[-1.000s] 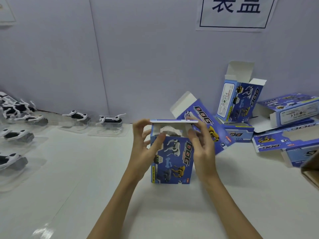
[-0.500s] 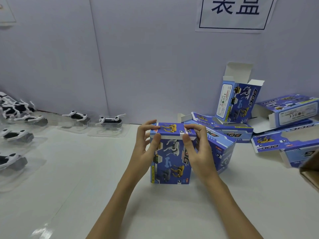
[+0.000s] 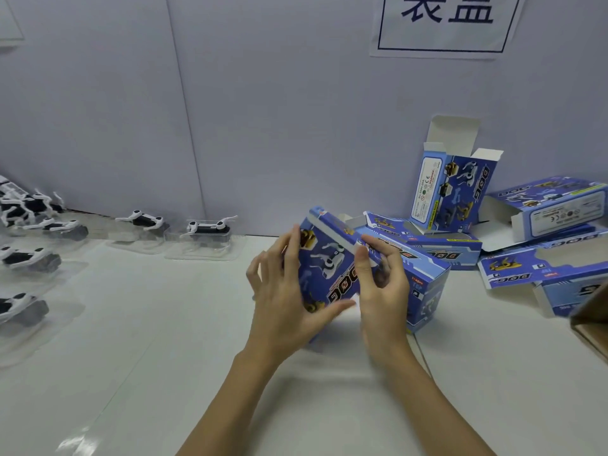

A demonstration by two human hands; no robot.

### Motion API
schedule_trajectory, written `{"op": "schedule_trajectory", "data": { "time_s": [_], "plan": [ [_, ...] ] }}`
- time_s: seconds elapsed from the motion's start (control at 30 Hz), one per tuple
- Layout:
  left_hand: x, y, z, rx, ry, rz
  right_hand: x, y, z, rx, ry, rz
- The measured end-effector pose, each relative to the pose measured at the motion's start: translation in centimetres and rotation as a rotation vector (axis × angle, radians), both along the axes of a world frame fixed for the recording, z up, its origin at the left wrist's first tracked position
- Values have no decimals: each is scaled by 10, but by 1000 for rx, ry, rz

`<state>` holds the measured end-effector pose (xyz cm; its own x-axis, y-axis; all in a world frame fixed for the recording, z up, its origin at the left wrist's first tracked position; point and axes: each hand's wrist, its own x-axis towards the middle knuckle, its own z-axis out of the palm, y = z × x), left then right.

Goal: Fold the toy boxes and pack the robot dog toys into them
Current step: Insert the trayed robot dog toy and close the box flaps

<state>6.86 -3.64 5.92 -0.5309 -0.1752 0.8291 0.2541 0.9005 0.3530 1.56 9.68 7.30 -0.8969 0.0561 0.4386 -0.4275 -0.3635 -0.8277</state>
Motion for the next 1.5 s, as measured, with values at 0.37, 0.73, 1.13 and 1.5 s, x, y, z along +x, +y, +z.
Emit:
{"op": "schedule_trajectory", "data": {
  "time_s": [0.37,0.73,1.13,1.5],
  "plan": [
    [5,-23,7,-118,-129,-148,-11,13,-1,178,-54,246],
    [6,-9,6,-108,-90,-114,-7,15,4,361,188,152],
    [5,-4,6,-135,-25,-55,-6,16,3,523,275,124],
    [6,-2,6,-164,-26,-15,-3,19,5,505,261,125]
  ]
}}
